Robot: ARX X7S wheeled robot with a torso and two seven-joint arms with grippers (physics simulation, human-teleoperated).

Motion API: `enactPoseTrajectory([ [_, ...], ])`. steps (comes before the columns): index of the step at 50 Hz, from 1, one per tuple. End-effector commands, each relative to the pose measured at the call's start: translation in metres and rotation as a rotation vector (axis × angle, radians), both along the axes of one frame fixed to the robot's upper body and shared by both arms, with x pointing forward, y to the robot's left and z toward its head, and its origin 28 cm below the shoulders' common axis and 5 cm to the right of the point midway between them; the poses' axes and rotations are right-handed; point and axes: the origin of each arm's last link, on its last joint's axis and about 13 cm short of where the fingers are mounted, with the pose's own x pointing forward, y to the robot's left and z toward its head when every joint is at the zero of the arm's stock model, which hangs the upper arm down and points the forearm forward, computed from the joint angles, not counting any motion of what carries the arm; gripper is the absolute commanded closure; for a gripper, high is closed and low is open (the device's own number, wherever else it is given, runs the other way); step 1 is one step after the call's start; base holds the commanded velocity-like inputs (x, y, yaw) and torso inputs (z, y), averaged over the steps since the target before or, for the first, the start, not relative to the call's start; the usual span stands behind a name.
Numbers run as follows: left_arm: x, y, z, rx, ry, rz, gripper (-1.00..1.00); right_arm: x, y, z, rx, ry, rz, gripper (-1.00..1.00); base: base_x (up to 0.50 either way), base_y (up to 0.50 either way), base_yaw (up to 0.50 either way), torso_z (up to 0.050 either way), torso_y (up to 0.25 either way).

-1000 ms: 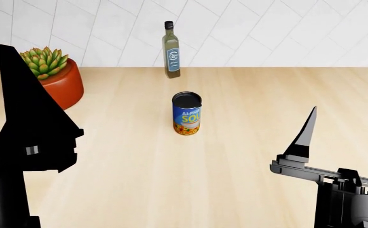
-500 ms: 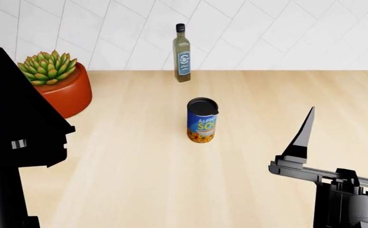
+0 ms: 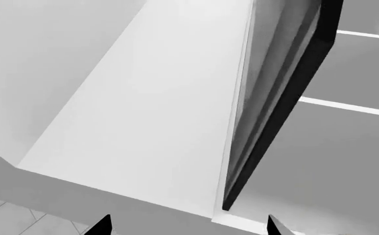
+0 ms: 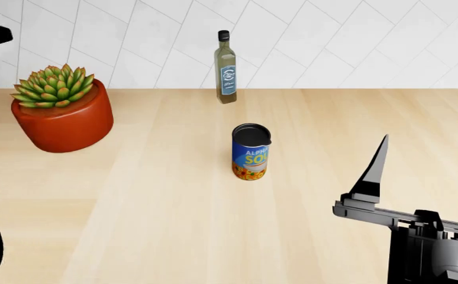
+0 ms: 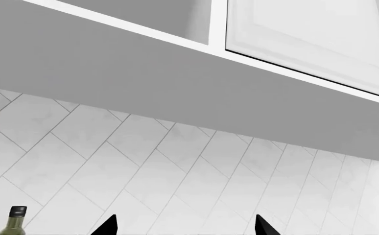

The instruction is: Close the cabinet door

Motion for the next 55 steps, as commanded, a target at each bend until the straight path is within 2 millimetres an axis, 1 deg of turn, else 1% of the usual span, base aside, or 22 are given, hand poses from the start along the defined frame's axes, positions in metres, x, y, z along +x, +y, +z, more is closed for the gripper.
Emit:
enactPoseTrajectory([
  [1, 0.000, 0.015, 0.060, -0.003, -0.059, 0.003, -1.00, -0.001, 0.000, -0.001, 0.011, 0.005, 0.010, -1.00, 0.00, 0.00, 0.00, 0.000, 0.000],
  [9, 0.010, 0.021, 0.083, -0.051, -0.064, -0.014, -1.00, -0.001, 0.000, -0.001, 0.014, 0.005, 0.011, -1.00, 0.00, 0.00, 0.00, 0.000, 0.000],
  [16, 0.012, 0.027, 0.088, -0.084, -0.059, -0.025, -1.00, 0.000, 0.000, -0.001, 0.016, 0.008, 0.010, -1.00, 0.00, 0.00, 0.00, 0.000, 0.000],
  [23, 0.012, 0.033, 0.097, -0.112, -0.071, -0.036, -1.00, 0.000, -0.001, -0.002, 0.016, 0.009, 0.008, -1.00, 0.00, 0.00, 0.00, 0.000, 0.000],
  [26, 0.015, 0.033, 0.100, -0.101, -0.073, -0.030, -1.00, 0.000, 0.000, -0.002, 0.016, 0.010, 0.010, -1.00, 0.00, 0.00, 0.00, 0.000, 0.000],
  [30, 0.024, 0.027, 0.111, -0.047, -0.074, -0.022, -1.00, 0.000, 0.000, -0.002, 0.016, 0.011, 0.011, -1.00, 0.00, 0.00, 0.00, 0.000, 0.000],
  [33, 0.034, 0.023, 0.126, -0.015, -0.080, -0.021, -1.00, 0.000, 0.000, -0.002, 0.016, 0.012, 0.012, -1.00, 0.00, 0.00, 0.00, 0.009, 0.000],
  [35, 0.038, 0.020, 0.131, -0.002, -0.085, -0.020, -1.00, 0.000, 0.000, -0.002, 0.016, 0.012, 0.012, -1.00, 0.00, 0.00, 0.00, 0.012, 0.000],
  [39, 0.053, 0.009, 0.146, 0.090, -0.091, -0.009, -1.00, 0.000, 0.000, -0.003, 0.017, 0.012, 0.012, -1.00, 0.00, 0.00, 0.00, 0.013, 0.006],
  [41, 0.056, 0.006, 0.149, 0.104, -0.095, -0.009, -1.00, 0.001, 0.000, -0.003, 0.016, 0.013, 0.012, -1.00, 0.00, 0.00, 0.00, 0.015, 0.013],
  [44, 0.067, -0.001, 0.160, 0.149, -0.093, 0.005, -1.00, 0.001, 0.000, -0.003, 0.016, 0.014, 0.014, -1.00, 0.00, 0.00, 0.00, 0.017, 0.012],
  [49, 0.083, -0.010, 0.168, 0.247, -0.094, 0.041, -1.00, 0.002, 0.000, -0.005, 0.015, 0.020, 0.018, -1.00, 0.00, 0.00, 0.00, 0.019, 0.014],
  [51, 0.088, -0.012, 0.170, 0.257, -0.084, 0.040, -1.00, 0.002, 0.001, -0.005, 0.015, 0.020, 0.019, -1.00, 0.00, 0.00, 0.00, 0.019, 0.015],
  [55, 0.093, -0.016, 0.175, 0.288, -0.088, 0.047, -1.00, 0.002, 0.001, -0.005, 0.015, 0.022, 0.020, -1.00, 0.00, 0.00, 0.00, 0.017, 0.013],
])
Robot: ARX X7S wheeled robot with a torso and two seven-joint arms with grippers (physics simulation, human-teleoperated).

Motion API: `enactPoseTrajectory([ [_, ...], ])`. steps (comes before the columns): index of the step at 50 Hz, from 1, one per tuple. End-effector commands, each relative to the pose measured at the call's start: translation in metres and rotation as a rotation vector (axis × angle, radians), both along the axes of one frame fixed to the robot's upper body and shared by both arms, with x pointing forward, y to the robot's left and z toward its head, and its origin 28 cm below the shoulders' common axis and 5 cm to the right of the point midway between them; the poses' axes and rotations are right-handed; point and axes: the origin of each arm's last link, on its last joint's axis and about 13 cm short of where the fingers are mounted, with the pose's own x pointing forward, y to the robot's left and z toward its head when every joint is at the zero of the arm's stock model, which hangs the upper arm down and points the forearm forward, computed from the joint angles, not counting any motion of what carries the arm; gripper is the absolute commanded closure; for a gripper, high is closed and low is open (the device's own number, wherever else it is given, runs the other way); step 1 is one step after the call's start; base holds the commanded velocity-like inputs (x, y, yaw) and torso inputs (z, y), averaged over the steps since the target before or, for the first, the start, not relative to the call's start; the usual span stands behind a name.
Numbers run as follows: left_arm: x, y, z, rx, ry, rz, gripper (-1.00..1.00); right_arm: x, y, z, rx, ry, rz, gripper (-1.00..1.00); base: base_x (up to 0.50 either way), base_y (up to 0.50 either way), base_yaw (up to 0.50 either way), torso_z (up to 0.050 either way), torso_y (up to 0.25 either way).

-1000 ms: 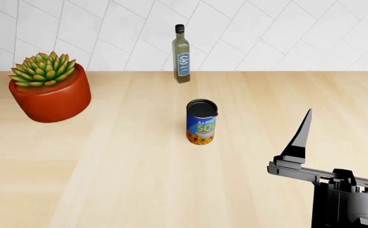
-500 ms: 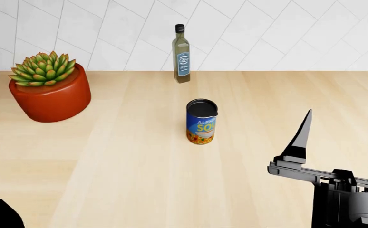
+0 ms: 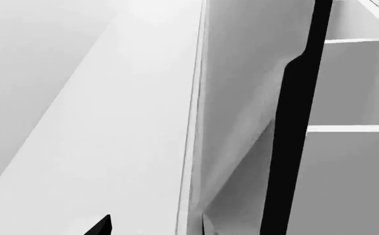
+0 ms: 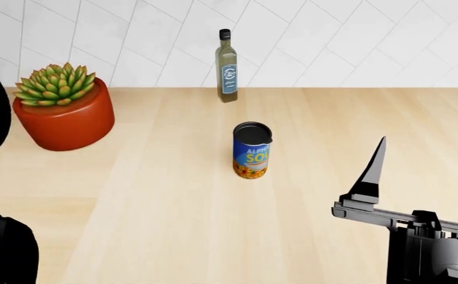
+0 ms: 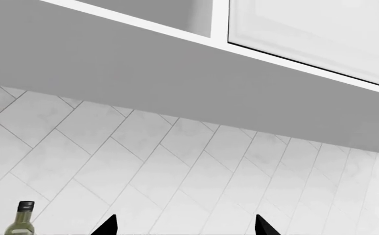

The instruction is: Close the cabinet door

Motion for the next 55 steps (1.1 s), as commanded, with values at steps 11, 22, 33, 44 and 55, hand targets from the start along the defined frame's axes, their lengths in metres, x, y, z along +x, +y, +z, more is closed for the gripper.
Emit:
enactPoseTrajectory([
  [11, 0.082, 0.006, 0.091, 0.199, -0.032, -0.053, -1.00, 0.002, 0.001, -0.003, 0.004, 0.007, 0.006, -1.00, 0.00, 0.00, 0.00, 0.009, 0.004],
  [22, 0.096, -0.008, 0.097, 0.274, -0.028, -0.025, -1.00, 0.000, 0.000, -0.002, 0.008, 0.000, 0.007, -1.00, 0.00, 0.00, 0.00, 0.000, 0.000],
  [33, 0.126, -0.042, 0.074, 0.407, 0.022, -0.018, -1.00, -0.006, -0.003, 0.000, 0.010, -0.010, -0.004, -1.00, 0.00, 0.00, 0.00, 0.002, 0.000],
  [44, 0.130, -0.074, 0.074, 0.463, 0.008, -0.042, -1.00, -0.019, -0.011, 0.001, 0.018, -0.017, -0.032, -1.00, 0.00, 0.00, 0.00, 0.000, 0.000],
  [55, 0.111, -0.108, 0.079, 0.497, -0.043, -0.106, -1.00, -0.046, -0.020, 0.001, 0.017, -0.023, -0.093, -1.00, 0.00, 0.00, 0.00, 0.000, 0.000],
])
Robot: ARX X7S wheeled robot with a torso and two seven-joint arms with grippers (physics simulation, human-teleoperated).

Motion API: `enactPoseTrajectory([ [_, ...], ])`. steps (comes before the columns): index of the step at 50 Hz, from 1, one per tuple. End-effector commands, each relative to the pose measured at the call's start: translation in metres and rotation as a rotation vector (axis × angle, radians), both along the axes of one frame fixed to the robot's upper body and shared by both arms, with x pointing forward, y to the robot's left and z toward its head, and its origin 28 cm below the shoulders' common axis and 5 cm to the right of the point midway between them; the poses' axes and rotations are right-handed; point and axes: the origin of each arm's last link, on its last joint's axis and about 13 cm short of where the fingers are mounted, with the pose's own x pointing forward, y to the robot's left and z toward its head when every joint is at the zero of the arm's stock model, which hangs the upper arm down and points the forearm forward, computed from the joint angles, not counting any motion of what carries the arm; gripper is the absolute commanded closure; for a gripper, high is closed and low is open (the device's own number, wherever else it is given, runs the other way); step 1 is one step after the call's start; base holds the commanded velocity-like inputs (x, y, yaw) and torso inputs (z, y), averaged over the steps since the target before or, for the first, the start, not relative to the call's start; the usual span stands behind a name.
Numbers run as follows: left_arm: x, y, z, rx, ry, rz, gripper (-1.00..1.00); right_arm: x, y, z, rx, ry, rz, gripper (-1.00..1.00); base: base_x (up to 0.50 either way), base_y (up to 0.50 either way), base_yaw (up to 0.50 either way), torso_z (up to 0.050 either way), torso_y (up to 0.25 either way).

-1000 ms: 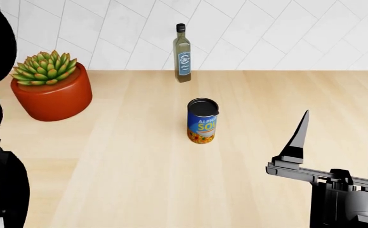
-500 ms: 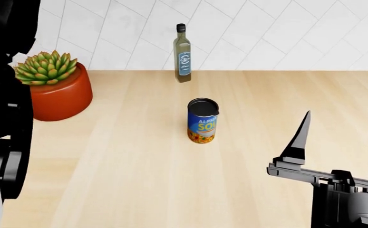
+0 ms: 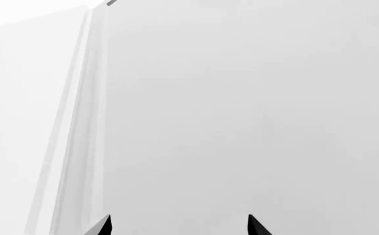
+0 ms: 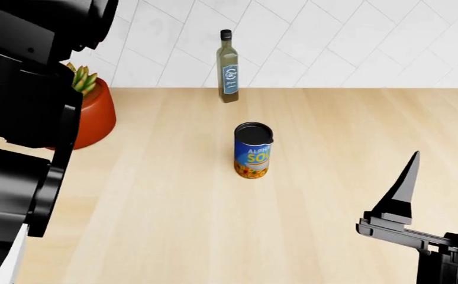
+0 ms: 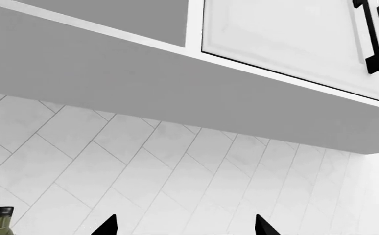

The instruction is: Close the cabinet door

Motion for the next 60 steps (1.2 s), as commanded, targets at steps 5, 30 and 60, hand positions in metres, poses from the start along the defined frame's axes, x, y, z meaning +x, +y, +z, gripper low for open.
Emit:
enactPoseTrajectory([
  [5, -0.020, -0.071, -0.011, 0.205, 0.000, -0.148, -1.00, -0.033, -0.010, 0.000, 0.000, -0.007, -0.067, -1.00, 0.00, 0.00, 0.00, 0.001, -0.100],
  [30, -0.020, -0.083, -0.011, 0.248, -0.004, -0.152, -1.00, -0.041, -0.014, -0.005, 0.008, 0.007, -0.085, -1.00, 0.00, 0.00, 0.00, 0.024, -0.227],
  [60, -0.010, -0.081, -0.014, 0.235, 0.007, -0.144, -1.00, -0.039, -0.014, -0.011, 0.007, 0.027, -0.088, -1.00, 0.00, 0.00, 0.00, 0.018, -0.125],
])
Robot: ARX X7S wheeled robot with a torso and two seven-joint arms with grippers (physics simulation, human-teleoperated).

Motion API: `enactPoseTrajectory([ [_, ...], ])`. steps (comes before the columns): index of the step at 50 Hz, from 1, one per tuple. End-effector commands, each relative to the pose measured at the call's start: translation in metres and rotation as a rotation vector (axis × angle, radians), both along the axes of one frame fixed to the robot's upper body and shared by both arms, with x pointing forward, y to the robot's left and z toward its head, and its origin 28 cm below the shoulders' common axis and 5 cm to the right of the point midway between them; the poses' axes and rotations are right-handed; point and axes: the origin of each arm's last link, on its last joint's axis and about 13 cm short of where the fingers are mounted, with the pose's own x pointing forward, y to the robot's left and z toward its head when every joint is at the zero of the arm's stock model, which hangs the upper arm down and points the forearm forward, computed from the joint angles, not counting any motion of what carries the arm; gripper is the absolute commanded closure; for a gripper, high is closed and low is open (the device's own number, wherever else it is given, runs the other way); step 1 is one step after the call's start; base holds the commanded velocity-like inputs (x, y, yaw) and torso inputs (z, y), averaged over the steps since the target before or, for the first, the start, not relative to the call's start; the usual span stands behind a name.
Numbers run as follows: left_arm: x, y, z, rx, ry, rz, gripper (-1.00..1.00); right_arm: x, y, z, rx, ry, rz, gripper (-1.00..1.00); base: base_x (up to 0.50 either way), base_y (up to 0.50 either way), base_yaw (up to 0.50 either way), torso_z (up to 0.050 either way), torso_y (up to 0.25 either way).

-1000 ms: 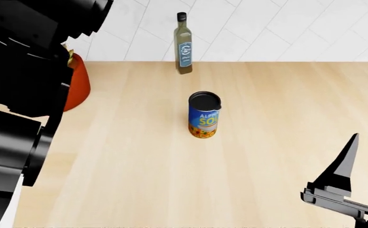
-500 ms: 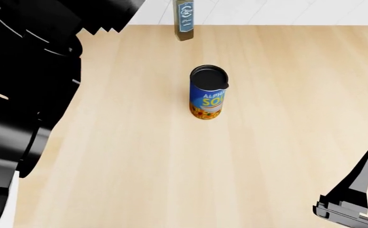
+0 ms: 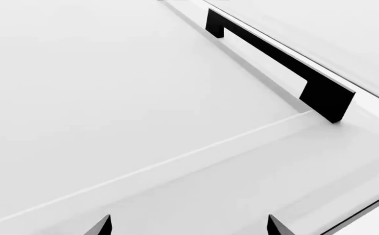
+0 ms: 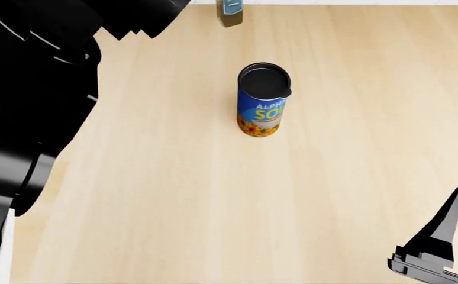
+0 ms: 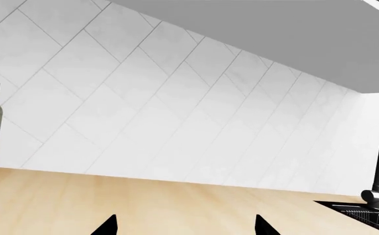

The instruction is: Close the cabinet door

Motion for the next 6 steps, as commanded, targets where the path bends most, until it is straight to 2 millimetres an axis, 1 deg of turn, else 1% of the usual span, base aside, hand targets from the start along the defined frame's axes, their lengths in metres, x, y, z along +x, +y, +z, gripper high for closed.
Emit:
enactPoseTrajectory([
  [1, 0.050, 0.005, -0.036, 0.051, 0.298, 0.035, -1.00, 0.000, 0.000, -0.001, 0.000, 0.002, -0.001, -1.00, 0.00, 0.00, 0.00, 0.000, -0.010],
  [3, 0.050, 0.006, -0.035, 0.042, 0.299, 0.032, -1.00, 0.000, 0.000, -0.002, 0.000, 0.002, -0.001, -1.00, 0.00, 0.00, 0.00, 0.000, -0.007],
  [5, 0.042, 0.012, -0.025, -0.054, 0.294, -0.033, -1.00, 0.000, 0.000, -0.003, 0.001, 0.004, -0.001, -1.00, 0.00, 0.00, 0.00, 0.000, -0.010],
  [6, 0.032, 0.022, -0.017, -0.152, 0.319, -0.104, -1.00, -0.001, -0.001, -0.003, 0.001, 0.004, -0.003, -1.00, 0.00, 0.00, 0.00, 0.000, 0.000],
])
